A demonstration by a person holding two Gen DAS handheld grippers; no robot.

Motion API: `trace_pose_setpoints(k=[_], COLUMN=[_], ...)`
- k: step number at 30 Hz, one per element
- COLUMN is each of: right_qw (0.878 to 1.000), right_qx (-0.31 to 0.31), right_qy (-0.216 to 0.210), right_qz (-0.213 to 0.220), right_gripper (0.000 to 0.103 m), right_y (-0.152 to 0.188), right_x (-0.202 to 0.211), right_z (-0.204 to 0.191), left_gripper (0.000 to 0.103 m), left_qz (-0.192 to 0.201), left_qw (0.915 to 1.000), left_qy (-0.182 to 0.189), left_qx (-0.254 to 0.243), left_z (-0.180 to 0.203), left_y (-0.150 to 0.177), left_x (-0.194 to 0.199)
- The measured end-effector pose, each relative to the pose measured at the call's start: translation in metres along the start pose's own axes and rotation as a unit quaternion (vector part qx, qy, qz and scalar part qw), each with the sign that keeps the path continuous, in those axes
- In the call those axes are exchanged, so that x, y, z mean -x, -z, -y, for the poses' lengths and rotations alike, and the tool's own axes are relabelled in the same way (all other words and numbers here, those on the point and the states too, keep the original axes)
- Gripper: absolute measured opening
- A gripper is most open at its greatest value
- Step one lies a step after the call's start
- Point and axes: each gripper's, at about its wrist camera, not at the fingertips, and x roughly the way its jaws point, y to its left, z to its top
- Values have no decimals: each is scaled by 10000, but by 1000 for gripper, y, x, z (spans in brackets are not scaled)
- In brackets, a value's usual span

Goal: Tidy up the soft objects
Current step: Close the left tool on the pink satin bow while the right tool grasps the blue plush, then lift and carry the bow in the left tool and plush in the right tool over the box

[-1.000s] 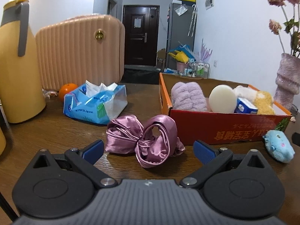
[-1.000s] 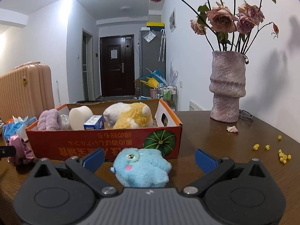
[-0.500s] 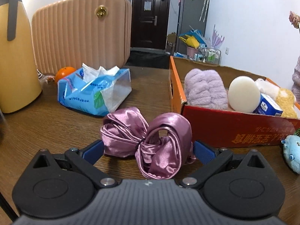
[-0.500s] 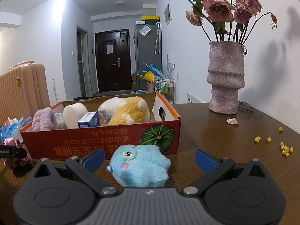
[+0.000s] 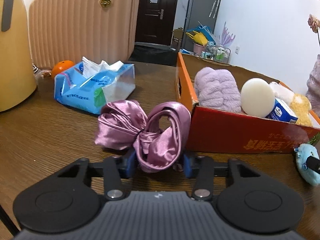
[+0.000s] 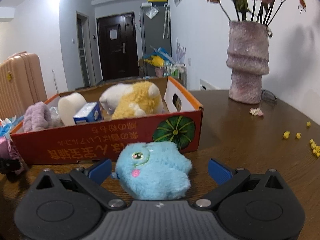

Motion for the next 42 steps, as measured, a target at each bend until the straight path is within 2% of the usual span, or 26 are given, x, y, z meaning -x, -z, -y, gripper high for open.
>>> trace_pose_setpoints(k=[4,9,12,13,15,17,27,33,39,42], right_qw=[9997,9981,9980,9981,9985,9986,9994,9972,9945,9928], right_qx=[-46,-186,-257,-247,-205,-129,314,446,487,480], right_qy=[-32,-64,-71,-82,-148,-173,-66,-52,-78,-96], right_qz=[-230,-577,-574,-564,-484,-483,164,595,927,1096], right_gripper=[103,103,102,100,81,80,78,78,78,78], right_y=[-2,-5,-6,-6,-6,-6,-4,-5,-6,-6], right_x=[-11,-29,-33,-34,-31,-30,-5,11,21,26], right_z=[0,4,6,6,6,4,-12,-16,-19,-19], left_gripper=[36,34,34,34,34,33,27,14,11,6], left_qz=[42,105,126,129,132,146,282,677,1034,1204], left_qw=[9999,9998,9998,9998,9998,9997,9994,9975,9946,9927], left_qy=[-19,-74,-100,-107,-92,-88,-95,-156,-112,-112], left_qx=[123,131,134,137,149,150,161,87,-28,-31], left_z=[-4,-3,-4,-4,-5,-5,-7,-4,1,2], left_y=[-1,-1,-1,-1,-1,-1,-3,-6,-9,-10], left_x=[4,8,9,9,10,11,17,31,45,52])
